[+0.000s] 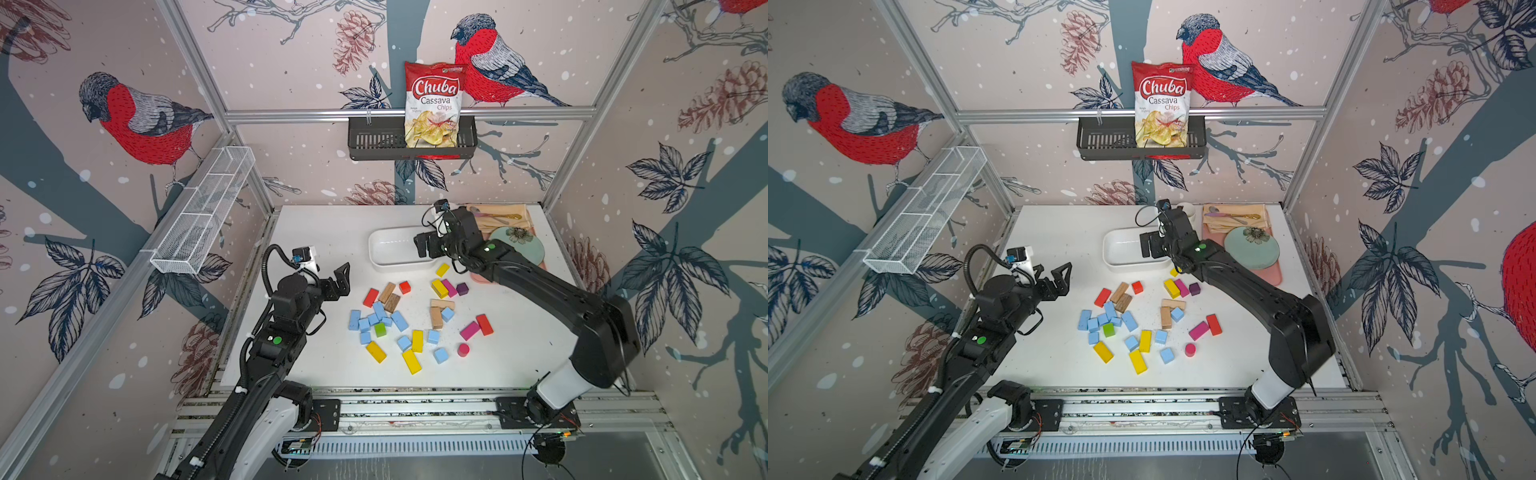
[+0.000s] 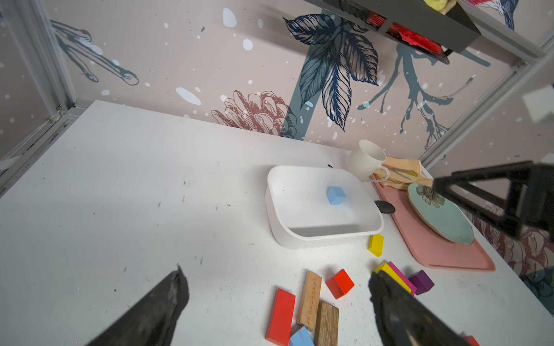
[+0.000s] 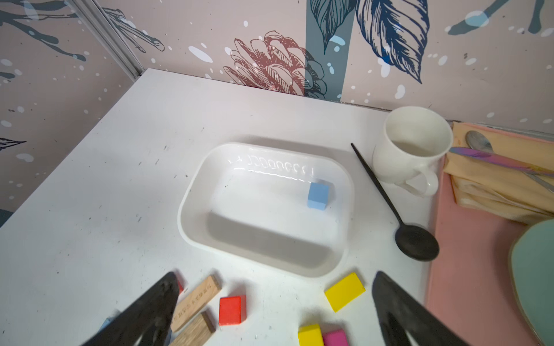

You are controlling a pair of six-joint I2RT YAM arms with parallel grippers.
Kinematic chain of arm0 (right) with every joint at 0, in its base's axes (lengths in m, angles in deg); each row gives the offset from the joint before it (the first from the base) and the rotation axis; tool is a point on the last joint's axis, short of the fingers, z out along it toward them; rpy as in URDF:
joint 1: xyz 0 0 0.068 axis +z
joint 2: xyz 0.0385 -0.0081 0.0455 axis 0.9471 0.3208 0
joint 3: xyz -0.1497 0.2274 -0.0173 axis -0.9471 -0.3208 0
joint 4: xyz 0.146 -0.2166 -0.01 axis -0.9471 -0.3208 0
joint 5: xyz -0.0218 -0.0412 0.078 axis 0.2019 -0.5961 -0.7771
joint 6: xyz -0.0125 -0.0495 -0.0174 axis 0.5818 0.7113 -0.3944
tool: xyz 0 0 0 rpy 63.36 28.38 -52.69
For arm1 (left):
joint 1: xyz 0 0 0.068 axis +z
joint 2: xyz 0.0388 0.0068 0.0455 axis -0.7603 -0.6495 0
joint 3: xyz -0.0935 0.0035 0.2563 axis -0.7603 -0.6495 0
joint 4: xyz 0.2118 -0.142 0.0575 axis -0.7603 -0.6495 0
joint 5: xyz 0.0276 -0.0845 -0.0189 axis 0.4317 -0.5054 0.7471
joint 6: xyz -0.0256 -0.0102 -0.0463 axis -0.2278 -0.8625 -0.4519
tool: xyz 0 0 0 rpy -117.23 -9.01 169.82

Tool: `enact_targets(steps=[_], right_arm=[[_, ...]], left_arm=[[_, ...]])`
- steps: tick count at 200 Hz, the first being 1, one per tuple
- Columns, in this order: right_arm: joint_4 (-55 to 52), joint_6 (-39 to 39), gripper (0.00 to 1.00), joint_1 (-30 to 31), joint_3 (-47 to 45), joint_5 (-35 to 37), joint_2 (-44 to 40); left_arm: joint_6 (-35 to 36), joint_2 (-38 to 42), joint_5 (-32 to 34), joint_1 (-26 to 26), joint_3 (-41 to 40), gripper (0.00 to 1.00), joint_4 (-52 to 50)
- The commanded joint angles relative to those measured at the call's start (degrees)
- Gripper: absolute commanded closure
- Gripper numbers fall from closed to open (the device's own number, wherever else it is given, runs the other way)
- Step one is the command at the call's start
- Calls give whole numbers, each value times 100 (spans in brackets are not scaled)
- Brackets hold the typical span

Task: Pick out the blue building blocks
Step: Place the building block in the storage box, then pick up the building block from the center of the board.

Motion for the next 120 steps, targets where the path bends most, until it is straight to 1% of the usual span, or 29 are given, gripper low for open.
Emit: enact_targets(steps=[1, 16, 36, 58, 61, 78, 98, 120], right_arm=[[747, 123, 0, 13, -634, -165, -545], [938, 159, 0, 8, -1064, -247, -920], [1209, 201, 0, -14, -1595, -341, -1351], [1368, 247, 0, -44, -2009, -424, -1596], [1385, 248, 0, -51, -2066, -429, -1750], [1516, 270, 0, -77, -2349, -437, -1986], [1667, 315, 0, -122, -2646, -453, -2247], [1832, 329, 0, -158, -2907, -443, -2495]], left_arm=[[-327, 84, 95, 10, -96, 4, 152], [-315, 19, 92, 14, -66, 4, -34], [-310, -310, 113, 10, 76, 9, -416], [-753, -853, 183, -38, 224, 13, -847], [-813, -928, 206, -56, 231, 13, -884], [-1171, -1292, 408, -247, 214, 14, -997], [-1560, -1671, 718, -634, 183, 15, -991], [-1842, -2087, 963, -935, 213, 17, -998]])
